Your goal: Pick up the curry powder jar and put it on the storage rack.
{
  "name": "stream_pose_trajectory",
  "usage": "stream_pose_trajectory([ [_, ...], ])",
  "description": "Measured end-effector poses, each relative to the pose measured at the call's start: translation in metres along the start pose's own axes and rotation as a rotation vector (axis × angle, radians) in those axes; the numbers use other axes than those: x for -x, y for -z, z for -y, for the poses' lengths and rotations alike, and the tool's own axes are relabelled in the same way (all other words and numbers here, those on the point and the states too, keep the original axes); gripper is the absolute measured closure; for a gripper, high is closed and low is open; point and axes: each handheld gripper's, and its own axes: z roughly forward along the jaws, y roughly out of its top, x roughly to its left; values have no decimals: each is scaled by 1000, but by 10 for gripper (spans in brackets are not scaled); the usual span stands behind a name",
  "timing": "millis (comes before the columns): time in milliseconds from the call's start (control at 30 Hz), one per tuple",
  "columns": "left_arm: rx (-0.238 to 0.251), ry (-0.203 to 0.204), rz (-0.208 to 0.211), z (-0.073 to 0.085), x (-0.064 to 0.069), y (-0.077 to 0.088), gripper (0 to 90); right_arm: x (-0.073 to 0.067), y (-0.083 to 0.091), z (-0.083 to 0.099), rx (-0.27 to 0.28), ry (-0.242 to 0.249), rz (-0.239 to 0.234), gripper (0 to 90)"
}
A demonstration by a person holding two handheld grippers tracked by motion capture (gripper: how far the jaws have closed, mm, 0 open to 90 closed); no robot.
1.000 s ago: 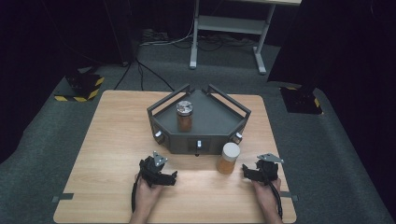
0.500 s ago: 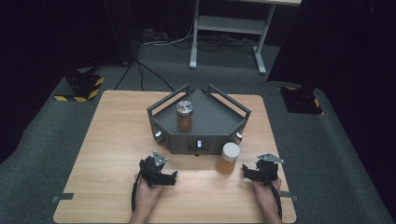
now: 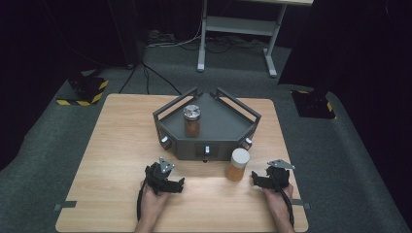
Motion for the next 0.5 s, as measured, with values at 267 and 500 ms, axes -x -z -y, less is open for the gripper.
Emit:
stream_pose_trajectory([
  [267,0,2,1,0,0,0,6,7,9,-2,3,14,-62,69],
  [500,0,0,0,0,0,0,6,5,19,1,32,42,-135,66],
])
